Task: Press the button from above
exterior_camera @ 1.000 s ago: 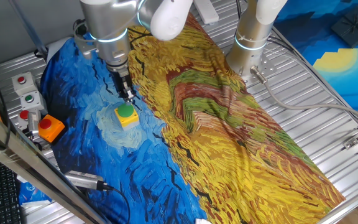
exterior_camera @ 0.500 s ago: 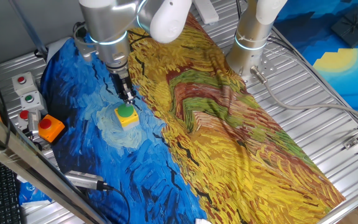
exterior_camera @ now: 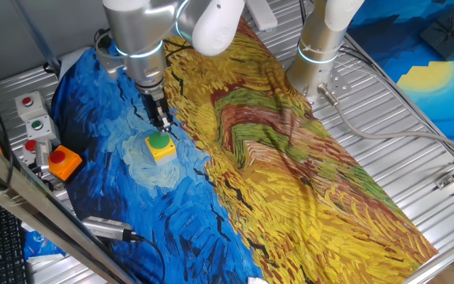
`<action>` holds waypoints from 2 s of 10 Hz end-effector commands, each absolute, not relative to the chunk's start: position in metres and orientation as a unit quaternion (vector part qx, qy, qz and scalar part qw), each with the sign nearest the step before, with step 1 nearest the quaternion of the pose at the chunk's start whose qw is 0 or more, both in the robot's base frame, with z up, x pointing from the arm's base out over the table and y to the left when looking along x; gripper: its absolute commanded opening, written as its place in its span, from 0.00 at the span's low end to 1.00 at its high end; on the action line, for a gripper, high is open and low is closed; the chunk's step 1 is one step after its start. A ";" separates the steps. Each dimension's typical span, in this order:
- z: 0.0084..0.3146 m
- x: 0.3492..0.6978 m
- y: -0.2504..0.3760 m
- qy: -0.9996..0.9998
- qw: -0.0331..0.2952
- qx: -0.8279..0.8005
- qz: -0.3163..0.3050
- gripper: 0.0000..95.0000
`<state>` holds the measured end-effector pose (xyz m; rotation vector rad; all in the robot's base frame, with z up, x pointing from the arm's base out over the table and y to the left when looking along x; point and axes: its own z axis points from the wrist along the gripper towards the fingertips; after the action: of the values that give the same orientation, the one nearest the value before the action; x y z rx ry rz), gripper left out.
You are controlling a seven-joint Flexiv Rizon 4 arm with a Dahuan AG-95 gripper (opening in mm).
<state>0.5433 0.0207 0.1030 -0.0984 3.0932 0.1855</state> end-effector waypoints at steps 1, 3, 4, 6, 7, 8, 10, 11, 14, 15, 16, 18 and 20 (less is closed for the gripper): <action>0.102 0.543 0.021 0.997 0.021 -0.032 0.060 0.00; 0.101 0.544 0.021 0.997 0.021 -0.033 0.060 0.00; 0.100 0.544 0.021 0.997 0.021 -0.033 0.059 0.00; 0.096 0.543 0.021 0.998 0.022 -0.033 0.058 0.00; 0.095 0.543 0.022 0.998 0.022 -0.033 0.058 0.00; 0.094 0.543 0.022 0.998 0.021 -0.034 0.057 0.00; 0.089 0.543 0.022 0.998 0.018 -0.033 0.051 0.00; 0.073 0.543 0.025 0.998 0.024 -0.033 0.044 0.00; 0.062 0.540 0.028 0.998 0.029 -0.037 0.039 0.00; 0.062 0.540 0.027 0.998 0.032 -0.038 0.041 0.00; 0.078 0.542 0.024 0.994 0.057 -0.059 0.070 0.00; 0.193 0.549 0.025 0.996 -0.026 -0.035 0.075 0.00; 0.218 0.555 0.032 0.996 -0.044 -0.021 0.074 0.00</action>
<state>0.5328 0.0279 0.1779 -0.1677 3.0674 0.2465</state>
